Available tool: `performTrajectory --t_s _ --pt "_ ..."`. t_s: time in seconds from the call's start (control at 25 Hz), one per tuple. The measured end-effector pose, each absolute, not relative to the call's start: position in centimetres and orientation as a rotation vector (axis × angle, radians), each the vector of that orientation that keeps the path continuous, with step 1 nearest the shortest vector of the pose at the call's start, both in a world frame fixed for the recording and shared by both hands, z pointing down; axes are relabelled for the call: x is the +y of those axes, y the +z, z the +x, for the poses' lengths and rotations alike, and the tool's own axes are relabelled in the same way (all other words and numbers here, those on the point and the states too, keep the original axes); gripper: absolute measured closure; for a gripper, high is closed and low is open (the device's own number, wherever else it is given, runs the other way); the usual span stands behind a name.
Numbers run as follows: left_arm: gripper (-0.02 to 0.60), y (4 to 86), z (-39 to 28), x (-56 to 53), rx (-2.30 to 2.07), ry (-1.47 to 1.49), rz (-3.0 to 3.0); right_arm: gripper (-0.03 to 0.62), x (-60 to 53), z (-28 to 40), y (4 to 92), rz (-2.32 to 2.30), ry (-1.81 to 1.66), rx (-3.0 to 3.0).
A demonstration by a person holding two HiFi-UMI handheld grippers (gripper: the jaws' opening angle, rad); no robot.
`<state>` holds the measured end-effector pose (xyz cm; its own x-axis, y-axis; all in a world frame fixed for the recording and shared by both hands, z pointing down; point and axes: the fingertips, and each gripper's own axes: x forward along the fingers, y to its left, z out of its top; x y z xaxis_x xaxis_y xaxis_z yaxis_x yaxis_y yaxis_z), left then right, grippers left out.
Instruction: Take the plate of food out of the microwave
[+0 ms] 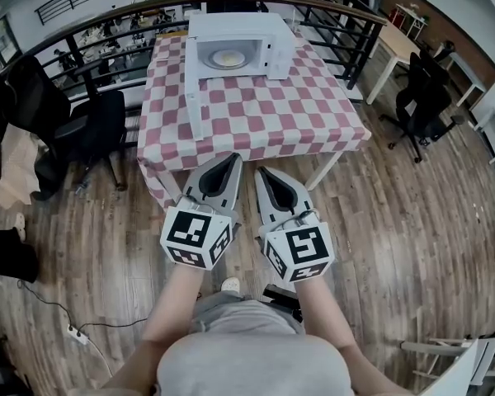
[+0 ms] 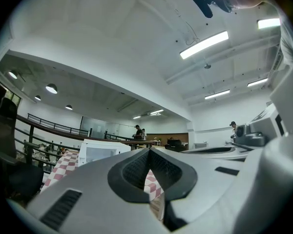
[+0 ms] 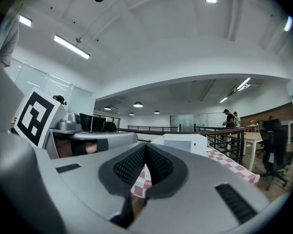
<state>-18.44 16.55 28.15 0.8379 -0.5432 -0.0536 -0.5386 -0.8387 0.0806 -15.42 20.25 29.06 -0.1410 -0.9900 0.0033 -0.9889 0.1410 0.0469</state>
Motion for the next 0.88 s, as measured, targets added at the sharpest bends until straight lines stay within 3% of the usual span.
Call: performTrajectory --t_s 0.88 --pt "0.580 29.5 -15.5 6.4 -0.844 -0.109 2.937 0.569 10.5 -12.5 30.2 2.074 -0.049 -2.315"
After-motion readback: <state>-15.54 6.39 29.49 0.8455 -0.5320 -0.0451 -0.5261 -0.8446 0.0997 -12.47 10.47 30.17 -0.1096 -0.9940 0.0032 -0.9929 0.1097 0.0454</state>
